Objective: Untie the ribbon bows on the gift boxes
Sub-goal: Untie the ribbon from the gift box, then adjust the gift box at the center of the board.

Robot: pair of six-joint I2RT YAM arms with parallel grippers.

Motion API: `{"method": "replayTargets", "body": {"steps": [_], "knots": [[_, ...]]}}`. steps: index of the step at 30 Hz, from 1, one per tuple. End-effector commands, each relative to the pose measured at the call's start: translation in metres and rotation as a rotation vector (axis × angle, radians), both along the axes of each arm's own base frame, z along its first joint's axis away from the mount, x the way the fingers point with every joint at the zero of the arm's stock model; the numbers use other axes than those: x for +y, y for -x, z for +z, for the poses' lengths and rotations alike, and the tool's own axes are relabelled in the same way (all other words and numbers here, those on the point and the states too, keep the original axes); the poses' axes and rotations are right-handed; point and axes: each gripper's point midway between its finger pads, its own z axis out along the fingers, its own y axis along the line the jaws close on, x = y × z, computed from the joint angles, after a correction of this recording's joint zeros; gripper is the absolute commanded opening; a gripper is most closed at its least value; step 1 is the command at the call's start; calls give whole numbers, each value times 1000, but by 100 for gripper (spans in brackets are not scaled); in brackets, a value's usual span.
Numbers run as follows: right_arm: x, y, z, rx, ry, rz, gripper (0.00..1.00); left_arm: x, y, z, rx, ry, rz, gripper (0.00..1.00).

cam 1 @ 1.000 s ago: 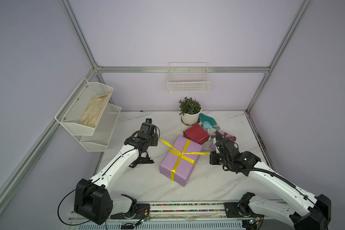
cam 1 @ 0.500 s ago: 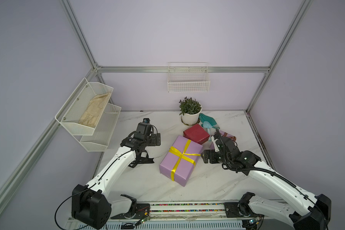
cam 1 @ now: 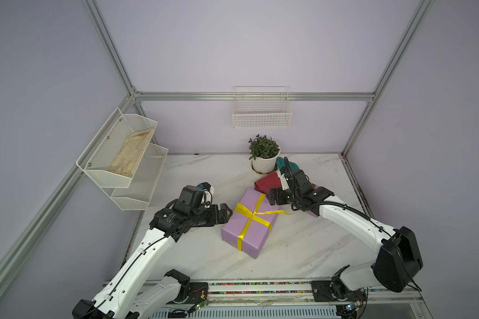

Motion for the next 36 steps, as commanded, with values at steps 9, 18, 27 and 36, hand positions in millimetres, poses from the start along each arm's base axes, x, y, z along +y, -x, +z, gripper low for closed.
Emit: {"method": "replayTargets", "body": {"steps": [9, 18, 27, 36], "knots": [[40, 4, -1, 18, -177, 224, 90, -42, 51, -53, 280, 103, -113, 100], [35, 45, -5, 90, -272, 239, 87, -57, -5, -62, 182, 11, -101, 100], [-3, 91, -21, 193, -276, 86, 87, -40, -84, -73, 74, -194, -46, 100], [-56, 93, -28, 183, -33, -94, 87, -2, -115, -53, -2, -383, -44, 100]]}}
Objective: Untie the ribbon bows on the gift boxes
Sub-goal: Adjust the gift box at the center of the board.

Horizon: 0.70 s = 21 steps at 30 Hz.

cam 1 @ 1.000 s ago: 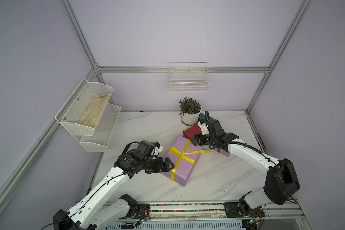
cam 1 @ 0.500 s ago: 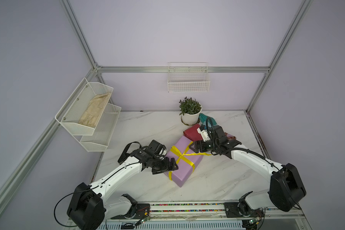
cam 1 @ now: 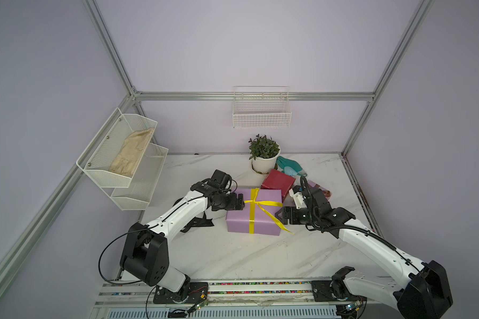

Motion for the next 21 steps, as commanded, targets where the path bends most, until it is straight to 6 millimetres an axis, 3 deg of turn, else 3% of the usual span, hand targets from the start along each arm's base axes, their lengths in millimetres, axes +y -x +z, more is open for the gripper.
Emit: {"method": "replayTargets", "body": {"steps": [1, 4, 8, 10, 15, 21], "knots": [[-24, -7, 6, -21, 141, -66, 85, 23, -8, 19, -77, -131, -33, 100], [-17, -24, 27, -81, 168, -25, 77, 25, -7, 35, -136, -152, -87, 100], [13, -46, 51, -145, 126, 91, 66, 24, -8, 60, -236, -181, -166, 97], [30, -53, 56, -163, 117, 145, 63, 18, -7, 75, -314, -205, -230, 94], [65, -61, 54, -219, 172, 259, 61, -1, -15, 91, -437, -298, -341, 90], [80, -68, 48, -234, 204, 308, 59, -24, -29, 72, -426, -311, -454, 84]]}}
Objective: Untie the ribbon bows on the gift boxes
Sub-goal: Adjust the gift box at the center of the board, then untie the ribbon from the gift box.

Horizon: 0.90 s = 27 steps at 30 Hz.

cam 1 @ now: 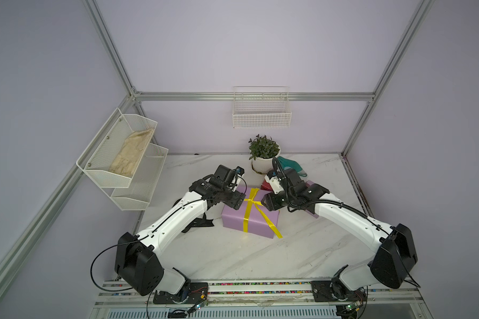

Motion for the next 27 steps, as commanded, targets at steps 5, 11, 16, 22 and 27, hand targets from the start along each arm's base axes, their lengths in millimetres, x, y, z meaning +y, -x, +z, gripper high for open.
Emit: {"method": "replayTargets", "body": {"steps": [5, 11, 16, 22, 27], "knots": [[8, -10, 2, -63, 34, 67, 56, -25, -21, 2, -39, -15, -131, 83], [14, -5, -8, -52, 41, 105, 54, -30, -24, -11, -16, -25, -160, 84], [16, 0, -18, -44, 63, 114, 53, -32, -23, -16, -4, -24, -164, 71], [11, 3, -29, -32, 90, 101, 41, -34, -18, -12, -15, -20, -179, 44], [11, 4, -27, -40, 77, 92, 6, -35, -14, -10, -19, -16, -191, 15]]}}
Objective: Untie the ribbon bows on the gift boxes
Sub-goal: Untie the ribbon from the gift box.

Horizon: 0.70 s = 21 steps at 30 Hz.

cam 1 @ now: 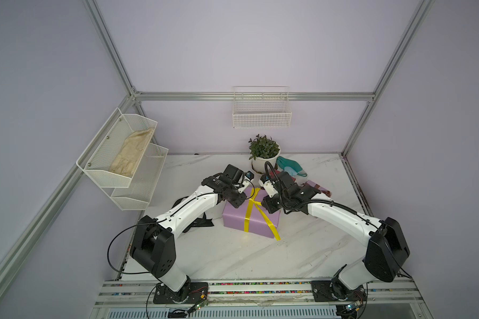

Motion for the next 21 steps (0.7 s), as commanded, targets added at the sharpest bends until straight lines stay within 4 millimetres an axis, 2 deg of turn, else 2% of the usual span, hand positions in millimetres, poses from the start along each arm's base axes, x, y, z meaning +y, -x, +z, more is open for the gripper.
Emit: {"method": "replayTargets", "body": {"steps": [1, 5, 8, 14, 16, 20, 21], "knots": [[0, 3, -1, -9, -4, 2, 0, -9, -4, 25, -61, 51, -18, 14], [-6, 1, 6, -27, -16, -45, 0, -8, -3, 29, -65, 69, 10, 0], [-14, 4, 9, -18, -42, -117, 0, 5, -9, 31, -83, 68, 137, 0], [-52, 20, -1, 17, -74, -354, 0, 49, -15, 26, -140, 41, 439, 0], [-70, 27, -8, 27, -74, -454, 0, 66, -16, 27, -159, 50, 541, 0], [-102, 44, -14, 28, -92, -597, 0, 103, -18, 22, -133, 135, 709, 0], [-111, 49, -15, 29, -103, -635, 0, 114, -17, 27, -136, 180, 746, 0]]}}
